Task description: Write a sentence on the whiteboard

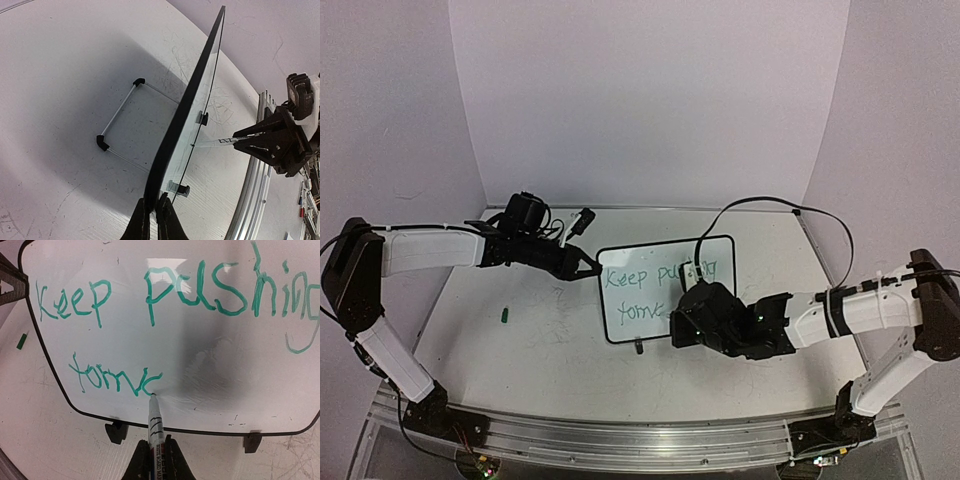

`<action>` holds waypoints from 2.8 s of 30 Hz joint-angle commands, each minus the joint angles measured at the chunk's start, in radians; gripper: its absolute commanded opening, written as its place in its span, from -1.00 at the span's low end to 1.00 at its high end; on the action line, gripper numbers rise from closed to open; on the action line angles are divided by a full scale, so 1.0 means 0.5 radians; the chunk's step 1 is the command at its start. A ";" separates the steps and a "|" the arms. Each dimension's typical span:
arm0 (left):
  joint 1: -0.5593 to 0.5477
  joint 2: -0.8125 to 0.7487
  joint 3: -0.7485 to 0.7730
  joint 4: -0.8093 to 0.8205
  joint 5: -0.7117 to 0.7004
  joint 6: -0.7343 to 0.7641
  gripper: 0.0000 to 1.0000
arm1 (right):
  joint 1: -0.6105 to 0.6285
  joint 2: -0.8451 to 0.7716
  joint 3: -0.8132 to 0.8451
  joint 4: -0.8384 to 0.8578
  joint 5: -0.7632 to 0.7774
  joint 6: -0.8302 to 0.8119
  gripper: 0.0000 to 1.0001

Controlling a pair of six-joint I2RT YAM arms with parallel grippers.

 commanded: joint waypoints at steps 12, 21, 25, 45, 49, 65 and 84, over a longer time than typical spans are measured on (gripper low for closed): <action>-0.005 -0.043 0.063 -0.022 -0.094 0.060 -1.00 | -0.024 -0.065 0.067 0.020 0.237 -0.026 -1.00; -0.005 -0.044 0.063 -0.023 -0.100 0.063 -1.00 | -0.037 -0.079 0.091 0.075 0.255 -0.058 -1.00; -0.005 -0.042 0.063 -0.021 -0.098 0.063 -1.00 | -0.044 -0.076 0.102 0.081 0.248 -0.073 -1.00; -0.005 -0.029 0.065 -0.022 -0.090 0.061 -1.00 | -0.049 -0.065 -0.018 0.038 0.130 0.015 -1.00; -0.006 -0.023 0.067 -0.024 -0.088 0.060 -1.00 | -0.047 -0.062 -0.058 0.038 0.102 0.045 -1.00; -0.005 -0.020 0.067 -0.022 -0.089 0.060 -1.00 | -0.052 -0.306 -0.161 0.199 0.081 -0.057 -1.00; -0.005 -0.029 0.063 -0.022 -0.094 0.063 -1.00 | -0.052 -0.123 -0.042 0.206 0.111 -0.096 -1.00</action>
